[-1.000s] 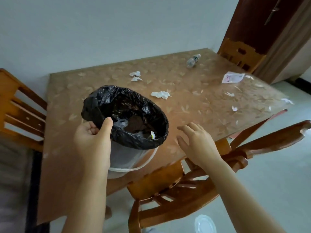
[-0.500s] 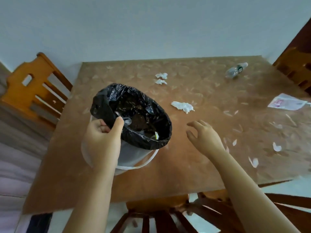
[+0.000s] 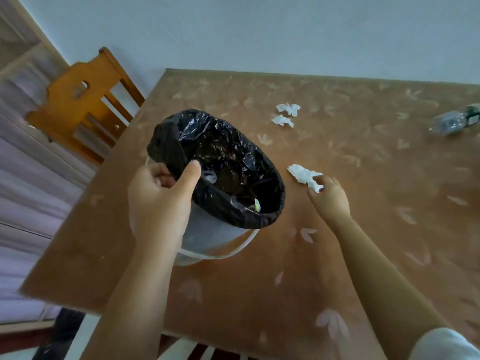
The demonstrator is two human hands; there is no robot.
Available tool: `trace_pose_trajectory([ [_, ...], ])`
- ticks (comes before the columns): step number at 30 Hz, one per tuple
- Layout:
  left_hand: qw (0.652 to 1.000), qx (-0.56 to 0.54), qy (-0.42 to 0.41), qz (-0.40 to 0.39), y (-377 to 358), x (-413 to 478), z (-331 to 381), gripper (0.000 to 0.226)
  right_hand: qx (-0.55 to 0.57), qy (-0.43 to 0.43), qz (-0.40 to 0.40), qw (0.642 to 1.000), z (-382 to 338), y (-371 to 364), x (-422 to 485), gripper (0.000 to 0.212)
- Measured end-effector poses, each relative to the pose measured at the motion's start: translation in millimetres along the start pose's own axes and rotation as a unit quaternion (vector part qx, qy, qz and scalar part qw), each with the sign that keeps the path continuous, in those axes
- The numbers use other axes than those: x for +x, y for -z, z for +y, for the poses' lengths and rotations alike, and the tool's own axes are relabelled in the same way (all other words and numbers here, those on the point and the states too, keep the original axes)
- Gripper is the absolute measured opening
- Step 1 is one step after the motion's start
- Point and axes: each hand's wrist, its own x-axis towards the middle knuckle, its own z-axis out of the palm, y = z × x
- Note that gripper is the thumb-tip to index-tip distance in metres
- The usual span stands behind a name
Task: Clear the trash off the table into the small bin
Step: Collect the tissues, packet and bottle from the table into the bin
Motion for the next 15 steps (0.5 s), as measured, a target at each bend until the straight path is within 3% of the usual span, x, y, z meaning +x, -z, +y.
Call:
trace_pose_trajectory([
  [4,0.999,0.033,-0.024,0.008,-13,2,5,0.019,-0.005,-0.039,-0.014,0.999,19,-9,33,0.037],
  [9,0.999,0.022,-0.026,0.010,-17,5,2,0.028,-0.034,-0.077,-0.046,0.995,32,-22,46,0.036],
  [15,1.000,0.014,-0.026,0.002,-18,0,-2,0.036,-0.036,-0.038,-0.026,0.998,40,-30,33,0.021],
])
